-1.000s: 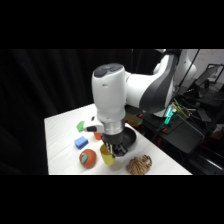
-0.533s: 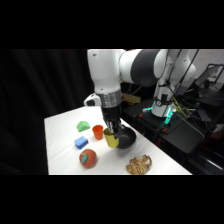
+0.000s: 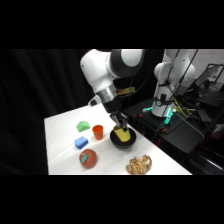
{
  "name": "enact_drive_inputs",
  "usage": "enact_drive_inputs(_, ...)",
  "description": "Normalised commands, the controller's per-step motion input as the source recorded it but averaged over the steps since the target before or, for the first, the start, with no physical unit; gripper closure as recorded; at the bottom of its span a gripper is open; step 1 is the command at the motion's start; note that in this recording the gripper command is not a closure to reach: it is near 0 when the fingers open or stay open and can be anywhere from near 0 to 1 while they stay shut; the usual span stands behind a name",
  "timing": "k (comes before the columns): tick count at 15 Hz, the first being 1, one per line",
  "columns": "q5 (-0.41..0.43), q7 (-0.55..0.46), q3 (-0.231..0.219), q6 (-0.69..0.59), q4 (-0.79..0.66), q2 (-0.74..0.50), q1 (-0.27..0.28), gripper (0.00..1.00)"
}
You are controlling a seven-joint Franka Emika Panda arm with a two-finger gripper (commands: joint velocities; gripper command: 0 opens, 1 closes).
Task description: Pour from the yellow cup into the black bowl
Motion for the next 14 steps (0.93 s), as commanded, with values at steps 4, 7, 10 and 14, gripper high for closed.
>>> enact_drive_inputs(4,0.422,-0.60,-0.045,-0.44,0.02,-0.01,-0.162,0.18)
enact_drive_inputs(7,0.385,-0.62,-0.069,-0.51,0.13,0.13,-0.171,0.18)
enact_drive_inputs(10,0.258,-0.45,-0.087,-0.47,0.19,0.18,-0.126,0.18)
enact_drive_inputs(14,0.156,-0.43,-0.072,-0.43,0.28,0.23,-0.104,0.18)
